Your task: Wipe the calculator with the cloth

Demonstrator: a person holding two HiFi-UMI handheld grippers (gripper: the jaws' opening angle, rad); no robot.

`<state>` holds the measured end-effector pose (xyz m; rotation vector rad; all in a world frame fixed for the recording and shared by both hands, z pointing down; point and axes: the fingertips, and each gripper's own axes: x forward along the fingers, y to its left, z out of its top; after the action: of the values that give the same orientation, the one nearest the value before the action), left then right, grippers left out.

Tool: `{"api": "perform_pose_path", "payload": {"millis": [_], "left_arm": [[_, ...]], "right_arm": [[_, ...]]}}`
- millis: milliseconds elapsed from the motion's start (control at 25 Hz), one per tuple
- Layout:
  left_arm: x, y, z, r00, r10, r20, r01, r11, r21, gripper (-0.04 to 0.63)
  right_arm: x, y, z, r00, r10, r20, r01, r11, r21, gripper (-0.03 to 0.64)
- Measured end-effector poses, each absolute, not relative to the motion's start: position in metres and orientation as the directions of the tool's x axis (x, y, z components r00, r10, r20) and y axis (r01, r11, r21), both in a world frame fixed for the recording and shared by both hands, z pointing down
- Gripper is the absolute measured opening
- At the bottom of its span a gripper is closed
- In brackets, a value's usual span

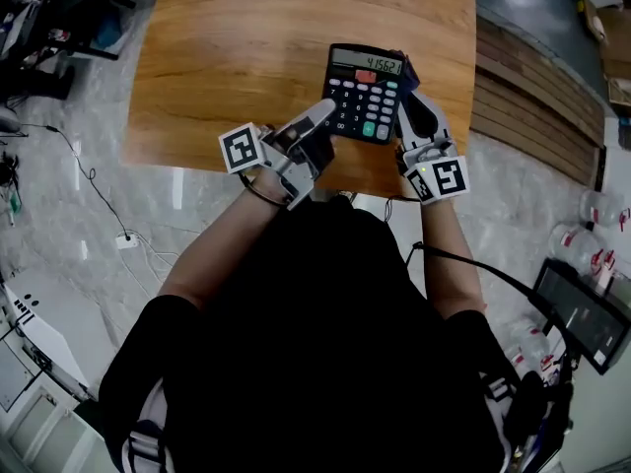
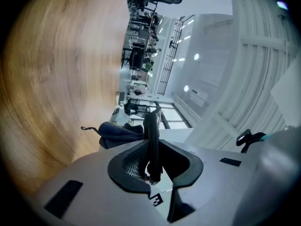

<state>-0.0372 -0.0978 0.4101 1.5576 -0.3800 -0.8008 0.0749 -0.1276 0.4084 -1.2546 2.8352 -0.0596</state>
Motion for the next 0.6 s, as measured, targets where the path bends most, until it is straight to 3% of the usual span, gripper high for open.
{"api": "perform_pose_path", "payload": {"millis": [240, 600], "left_arm": [[-0.03, -0.092, 0.405, 0.708, -0.646, -0.286, 0.257, -0.141, 0.956, 0.071], [-0.033, -0.096, 0.403, 0.692, -0.663, -0.285, 0.263, -0.137, 0.955, 0.071]], "right_arm": [[0.055, -0.135, 0.406, -0.695, -0.718, -0.032, -0.716, 0.696, -0.053, 0.063], [-0.001, -0.092, 0.418, -0.825, -0.564, 0.001, -0.562, 0.821, -0.098, 0.062]]}}
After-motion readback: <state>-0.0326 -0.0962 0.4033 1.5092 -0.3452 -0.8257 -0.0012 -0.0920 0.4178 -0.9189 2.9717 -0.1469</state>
